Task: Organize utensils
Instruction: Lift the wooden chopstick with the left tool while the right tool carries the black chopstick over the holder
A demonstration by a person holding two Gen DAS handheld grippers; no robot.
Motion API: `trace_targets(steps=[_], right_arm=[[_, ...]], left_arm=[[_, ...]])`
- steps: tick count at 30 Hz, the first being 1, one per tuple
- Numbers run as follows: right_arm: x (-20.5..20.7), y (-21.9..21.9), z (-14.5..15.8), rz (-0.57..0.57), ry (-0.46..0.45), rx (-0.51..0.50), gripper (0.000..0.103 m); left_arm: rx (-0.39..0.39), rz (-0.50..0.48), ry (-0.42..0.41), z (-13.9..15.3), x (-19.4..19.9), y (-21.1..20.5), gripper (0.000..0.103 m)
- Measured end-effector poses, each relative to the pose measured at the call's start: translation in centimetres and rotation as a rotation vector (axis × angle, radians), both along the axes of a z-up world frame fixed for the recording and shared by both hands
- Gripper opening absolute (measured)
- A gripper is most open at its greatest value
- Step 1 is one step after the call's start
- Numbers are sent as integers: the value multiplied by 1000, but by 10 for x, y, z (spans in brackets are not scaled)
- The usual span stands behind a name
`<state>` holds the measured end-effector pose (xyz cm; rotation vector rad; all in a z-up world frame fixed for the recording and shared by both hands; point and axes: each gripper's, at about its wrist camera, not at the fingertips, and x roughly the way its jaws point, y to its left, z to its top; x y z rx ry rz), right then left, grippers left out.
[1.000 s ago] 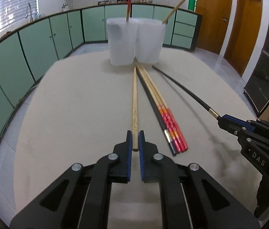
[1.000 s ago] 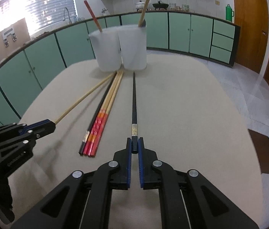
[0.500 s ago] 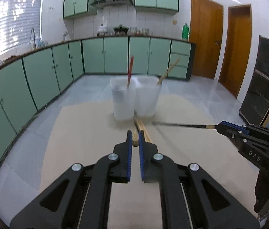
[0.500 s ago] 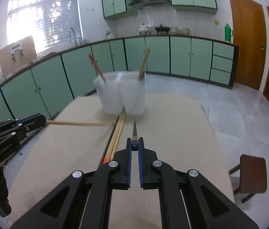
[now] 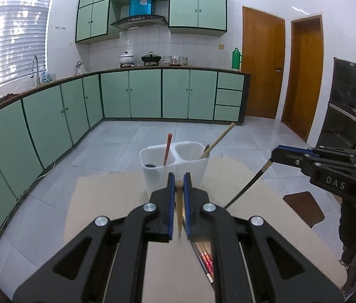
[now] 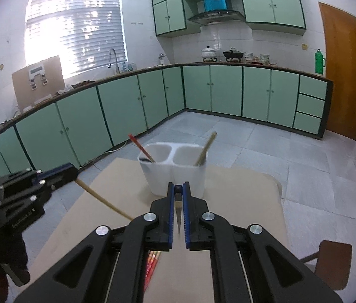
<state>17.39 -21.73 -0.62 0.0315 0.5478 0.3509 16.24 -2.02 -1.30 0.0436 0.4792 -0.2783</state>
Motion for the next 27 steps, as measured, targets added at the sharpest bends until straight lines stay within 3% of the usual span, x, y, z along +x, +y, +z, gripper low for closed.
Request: trace_targets(steps=[9,20,27], right_arm=[[12,3,42,48,-68,-12,6],[45,1,125,18,-247,8,6],[96,9,117,-15,-239,6,6]], left_arm=[[-15,-35,-73,34,7,-4,6],[-16,-36,-303,115,33,-28,6],[-6,9,-300,108,84,-35,6]])
